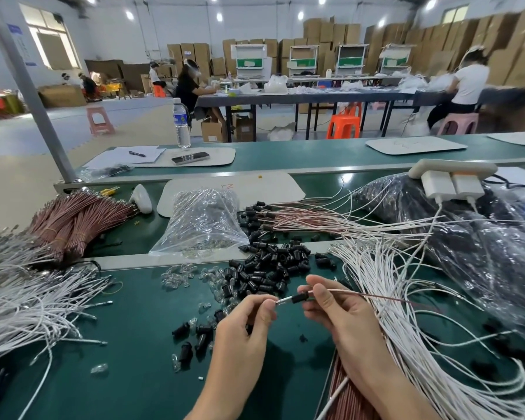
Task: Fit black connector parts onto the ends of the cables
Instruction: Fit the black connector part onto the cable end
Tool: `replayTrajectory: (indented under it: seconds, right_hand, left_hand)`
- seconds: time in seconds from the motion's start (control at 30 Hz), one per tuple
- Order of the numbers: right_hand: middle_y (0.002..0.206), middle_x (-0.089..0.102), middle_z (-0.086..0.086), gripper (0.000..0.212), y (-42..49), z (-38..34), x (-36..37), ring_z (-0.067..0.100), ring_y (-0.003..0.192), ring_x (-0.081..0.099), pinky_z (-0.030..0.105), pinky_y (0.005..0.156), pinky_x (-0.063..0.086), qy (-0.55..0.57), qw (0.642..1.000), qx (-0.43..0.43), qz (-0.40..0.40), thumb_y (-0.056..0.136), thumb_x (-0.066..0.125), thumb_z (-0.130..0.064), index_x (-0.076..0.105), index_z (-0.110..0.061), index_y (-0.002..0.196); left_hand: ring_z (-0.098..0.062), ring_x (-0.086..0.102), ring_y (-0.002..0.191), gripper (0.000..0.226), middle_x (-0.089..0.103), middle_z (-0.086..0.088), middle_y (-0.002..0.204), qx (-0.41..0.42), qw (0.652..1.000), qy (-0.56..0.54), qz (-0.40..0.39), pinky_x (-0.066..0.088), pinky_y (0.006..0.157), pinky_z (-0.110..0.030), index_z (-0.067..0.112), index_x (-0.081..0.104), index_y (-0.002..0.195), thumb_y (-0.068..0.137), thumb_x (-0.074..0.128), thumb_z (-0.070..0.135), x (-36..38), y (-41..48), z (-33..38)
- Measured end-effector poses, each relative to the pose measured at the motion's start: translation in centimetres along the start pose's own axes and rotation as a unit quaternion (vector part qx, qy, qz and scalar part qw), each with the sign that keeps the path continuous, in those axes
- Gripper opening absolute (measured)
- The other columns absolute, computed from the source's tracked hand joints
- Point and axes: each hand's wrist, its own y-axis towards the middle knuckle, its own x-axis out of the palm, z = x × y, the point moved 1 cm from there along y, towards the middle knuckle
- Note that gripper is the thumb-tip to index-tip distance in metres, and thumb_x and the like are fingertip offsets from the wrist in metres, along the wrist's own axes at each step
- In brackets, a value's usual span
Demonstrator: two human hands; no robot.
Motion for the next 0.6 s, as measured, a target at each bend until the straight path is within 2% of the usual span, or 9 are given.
replayTrajectory:
  seconds: [0.1, 0.27, 0.6]
  right_hand:
    - [0.103, 0.078, 0.010, 0.025, 0.14, -0.07, 0.02, 0.015, 0.083, 0.073, 0.020, 0.072, 0.058, -0.002, 1.000, -0.003, 0.000, 0.079, 0.074, -0.030, 0.081, -0.026, 0.103]
    - [0.101, 0.079, 0.005, 0.025, 0.11, 0.11, 0.03, 0.011, 0.085, 0.073, 0.018, 0.075, 0.057, -0.025, 0.999, 0.011, -0.023, 0.078, 0.075, -0.025, 0.081, -0.029, 0.102]
    - [0.098, 0.078, 0.004, 0.023, -0.05, -0.01, 0.14, 0.011, 0.085, 0.072, 0.018, 0.076, 0.056, -0.028, 0.999, 0.020, -0.022, 0.078, 0.075, -0.028, 0.082, -0.026, 0.100]
  left_hand:
    - [-0.011, 0.065, 0.077, 0.016, 0.070, 0.012, 0.081, -0.002, 1.000, 0.004, 0.001, 0.049, 0.068, -0.021, 0.047, 0.066, 0.098, 0.097, 0.049, 0.049, 0.04, 0.14, 0.05]
    - [-0.014, 0.063, 0.072, 0.017, 0.069, 0.011, 0.079, -0.011, 1.000, 0.006, -0.005, 0.050, 0.069, -0.034, 0.045, 0.066, 0.095, 0.098, 0.049, 0.049, 0.10, -0.01, 0.00]
    - [-0.013, 0.065, 0.075, 0.014, 0.070, 0.013, 0.083, -0.018, 1.000, 0.000, -0.018, 0.052, 0.071, -0.033, 0.048, 0.065, 0.097, 0.096, 0.051, 0.050, 0.17, -0.13, 0.04]
